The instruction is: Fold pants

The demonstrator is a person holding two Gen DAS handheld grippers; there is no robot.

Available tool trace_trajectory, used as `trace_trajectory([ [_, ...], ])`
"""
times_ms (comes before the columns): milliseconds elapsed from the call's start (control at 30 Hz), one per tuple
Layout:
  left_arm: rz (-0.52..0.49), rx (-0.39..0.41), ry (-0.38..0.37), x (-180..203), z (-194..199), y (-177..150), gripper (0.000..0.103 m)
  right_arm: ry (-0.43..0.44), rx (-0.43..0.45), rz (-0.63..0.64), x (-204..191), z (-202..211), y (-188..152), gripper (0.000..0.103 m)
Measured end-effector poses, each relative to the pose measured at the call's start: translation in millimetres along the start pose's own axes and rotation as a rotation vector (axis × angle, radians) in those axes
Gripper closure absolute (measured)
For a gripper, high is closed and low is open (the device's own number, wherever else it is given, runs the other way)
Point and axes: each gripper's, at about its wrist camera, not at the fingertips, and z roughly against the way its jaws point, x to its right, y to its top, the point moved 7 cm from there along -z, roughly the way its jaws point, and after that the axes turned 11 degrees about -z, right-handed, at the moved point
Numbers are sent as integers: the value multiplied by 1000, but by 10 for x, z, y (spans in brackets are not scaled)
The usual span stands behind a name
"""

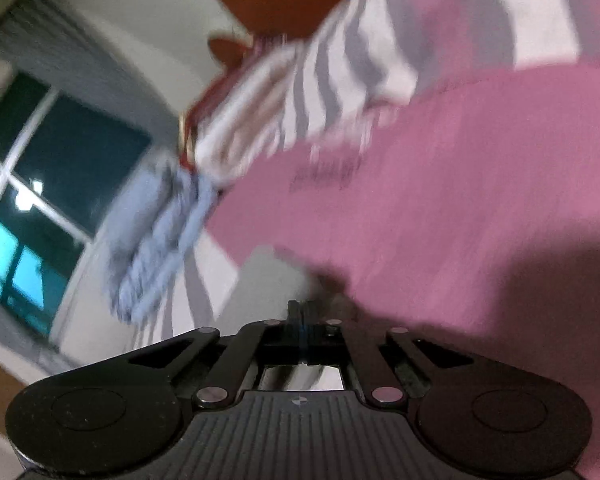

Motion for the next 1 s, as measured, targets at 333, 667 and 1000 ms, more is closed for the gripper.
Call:
trace_trajectory([
  [333,1,0,7,5,-6,0,6,-43,-198,-36,159,-80,-270,65],
  [667,3,1,4,1,-6,4,6,-51,-210,-67,203,-62,-346,92],
  [1000,4,2,5,-4,-4,3,6,4,-230,-124,111,-235,-390,92],
])
